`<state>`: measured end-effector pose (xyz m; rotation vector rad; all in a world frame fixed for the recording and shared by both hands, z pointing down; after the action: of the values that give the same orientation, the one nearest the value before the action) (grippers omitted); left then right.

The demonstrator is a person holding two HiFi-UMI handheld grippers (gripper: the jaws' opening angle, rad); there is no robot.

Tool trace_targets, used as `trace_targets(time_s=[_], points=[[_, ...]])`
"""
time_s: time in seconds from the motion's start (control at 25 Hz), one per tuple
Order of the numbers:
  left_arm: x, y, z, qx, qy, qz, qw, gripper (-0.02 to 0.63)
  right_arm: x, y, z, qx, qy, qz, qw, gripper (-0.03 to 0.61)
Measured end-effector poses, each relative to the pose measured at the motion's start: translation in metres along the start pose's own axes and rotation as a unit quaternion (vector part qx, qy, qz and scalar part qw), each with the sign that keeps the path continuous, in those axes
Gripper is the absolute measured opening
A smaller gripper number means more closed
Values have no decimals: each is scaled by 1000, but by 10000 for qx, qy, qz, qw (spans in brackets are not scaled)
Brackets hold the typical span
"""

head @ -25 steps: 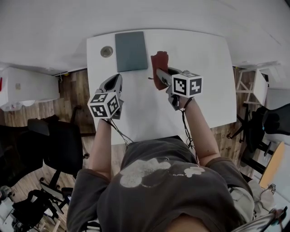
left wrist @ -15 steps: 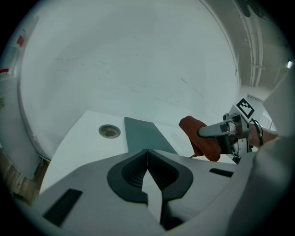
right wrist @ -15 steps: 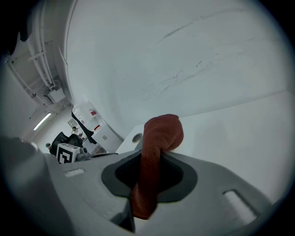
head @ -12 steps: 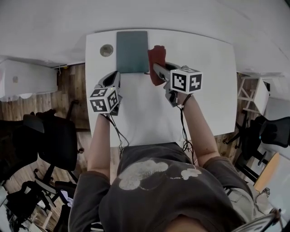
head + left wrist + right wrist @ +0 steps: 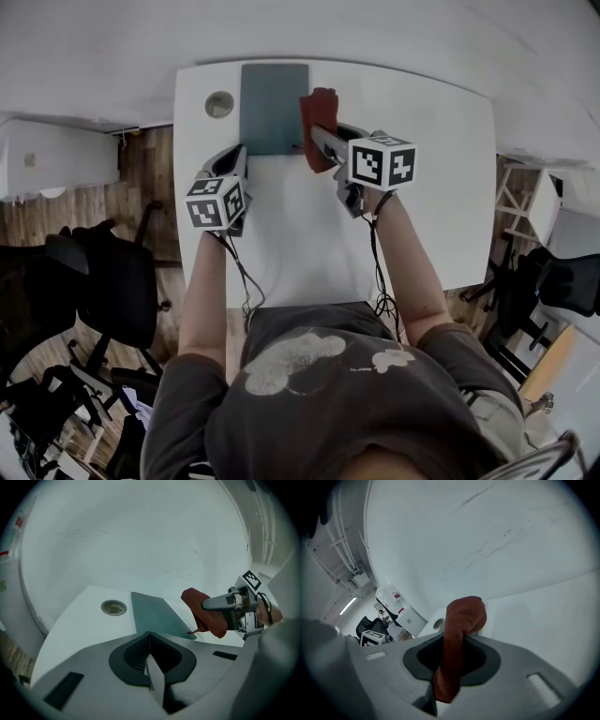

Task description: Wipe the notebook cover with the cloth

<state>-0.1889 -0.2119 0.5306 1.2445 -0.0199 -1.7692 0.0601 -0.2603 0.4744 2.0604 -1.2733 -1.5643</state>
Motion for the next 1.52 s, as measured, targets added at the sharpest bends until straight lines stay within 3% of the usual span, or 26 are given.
trace_targets(time_s=[0.36, 1.0, 1.52], points=[[3, 12, 1, 125, 196, 421, 9988, -6, 12, 15, -2, 87, 44, -45, 9999, 80], [6, 14, 2, 76, 80, 503, 9987, -6, 48, 63, 34, 439, -288, 73, 9986, 80], [7, 15, 4, 28, -38, 514, 9987, -6, 77, 121, 60, 191, -403, 76, 9990, 79]])
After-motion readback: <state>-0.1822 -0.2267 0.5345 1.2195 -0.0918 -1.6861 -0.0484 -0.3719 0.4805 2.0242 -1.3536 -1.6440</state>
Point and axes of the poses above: the fingertips, and each gripper's own axes: y forward along the fingers, z to its left, x out of its top, the point moved 9 cm from there along -y, backward along the fingers, and after that the axes turned 14 degrees about -x, right-handed, at the moved point
